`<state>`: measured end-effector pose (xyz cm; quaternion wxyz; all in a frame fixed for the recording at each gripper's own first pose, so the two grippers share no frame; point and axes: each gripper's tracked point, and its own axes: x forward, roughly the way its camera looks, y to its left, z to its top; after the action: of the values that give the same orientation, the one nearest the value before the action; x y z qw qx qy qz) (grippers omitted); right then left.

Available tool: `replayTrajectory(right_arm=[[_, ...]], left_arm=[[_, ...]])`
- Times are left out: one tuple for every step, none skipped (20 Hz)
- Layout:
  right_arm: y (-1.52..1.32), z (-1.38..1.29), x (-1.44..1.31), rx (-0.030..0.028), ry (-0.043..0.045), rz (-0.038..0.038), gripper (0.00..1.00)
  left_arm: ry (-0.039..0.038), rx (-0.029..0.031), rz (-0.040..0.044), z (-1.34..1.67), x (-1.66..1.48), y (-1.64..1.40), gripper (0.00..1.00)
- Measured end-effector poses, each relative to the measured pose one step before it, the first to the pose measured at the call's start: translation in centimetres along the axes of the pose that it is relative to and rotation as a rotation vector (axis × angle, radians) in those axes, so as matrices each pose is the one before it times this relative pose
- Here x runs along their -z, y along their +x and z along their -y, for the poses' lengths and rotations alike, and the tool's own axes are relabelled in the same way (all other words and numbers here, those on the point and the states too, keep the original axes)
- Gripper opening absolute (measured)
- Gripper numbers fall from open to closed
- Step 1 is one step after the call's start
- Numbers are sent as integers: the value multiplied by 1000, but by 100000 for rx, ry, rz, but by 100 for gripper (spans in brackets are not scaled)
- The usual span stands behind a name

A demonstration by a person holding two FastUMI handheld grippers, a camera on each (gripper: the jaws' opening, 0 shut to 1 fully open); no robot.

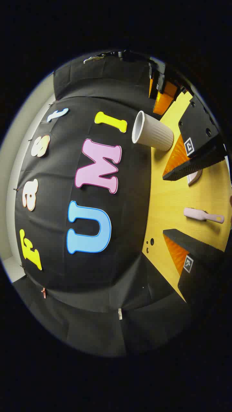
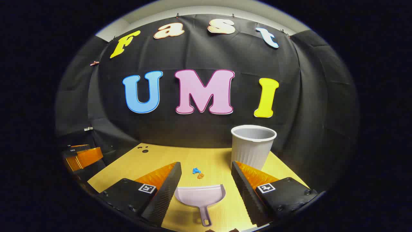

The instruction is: Pick up the small broom and dustpan from the desktop, sweep the trash into the dustpan with the broom, and then empty the trash into the garbage bin.

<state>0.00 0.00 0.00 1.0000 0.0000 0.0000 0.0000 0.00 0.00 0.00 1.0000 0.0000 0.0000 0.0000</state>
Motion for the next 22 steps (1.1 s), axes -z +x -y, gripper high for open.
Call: replayTrajectory(right_arm=[[394,156,432,-300,264,-1329,98],[193,52,198,68,-152,-815,98],[182,62,84,47,-333,96,98],[149,129,80,357,-405,-158,98],[273,43,171,36,112,-702,98],[277,23,210,-168,594,-599,98],[220,14,44,-122,538,-624,98],[238,-79,226,-141,533,-1404,98],[280,-67,359,-198,217,-1347,98],[239,-60,243,-142,67,-1148,98],[220,-65,217,-79,-333,-810,98],[135,202,346,985,-1101,-1260,98],[244,442,502,2225,-1780,-2445,98],[233,285,541,989,-684,-1948,98],[205,-1,203,-305,846,-1334,98],[-20,-145,368,-580,382,-1424,98],[-60,-4,429,-103,-474,-1418,98],[119,61,382,6,-669,-1662,98],[155,-136,565,-419,49,-1799,98],[189,-117,679,-752,677,-2161,98],[289,-77,836,-1065,799,-2948,98],[254,-228,619,-1056,499,-2387,98]], left_arm=[[547,231,-1373,41,427,345,95],[188,381,-1223,91,567,290,95],[122,63,-1595,7,430,297,95],[37,-32,-1608,-41,510,245,95],[-73,179,-1332,-28,171,297,95],[-120,418,-623,-6,192,237,96],[-77,307,-696,-40,68,236,96],[-203,107,-954,-46,369,308,96],[-317,41,-919,-62,93,187,96],[-308,-172,-724,-177,212,258,96],[-401,-405,-725,-194,90,159,96],[-566,-531,-510,-136,210,148,96],[-581,-59,-398,-112,45,117,95],[-325,366,-547,107,327,78,96],[-143,95,-819,18,117,102,96],[121,129,-880,-61,345,36,96],[467,52,-758,-32,125,-5,96],[424,-52,-618,-103,310,45,96],[323,-32,-904,-15,238,28,96],[123,160,-696,51,354,29,96],[105,116,-852,41,286,-23,96],[110,-230,-897,-76,461,73,96]])
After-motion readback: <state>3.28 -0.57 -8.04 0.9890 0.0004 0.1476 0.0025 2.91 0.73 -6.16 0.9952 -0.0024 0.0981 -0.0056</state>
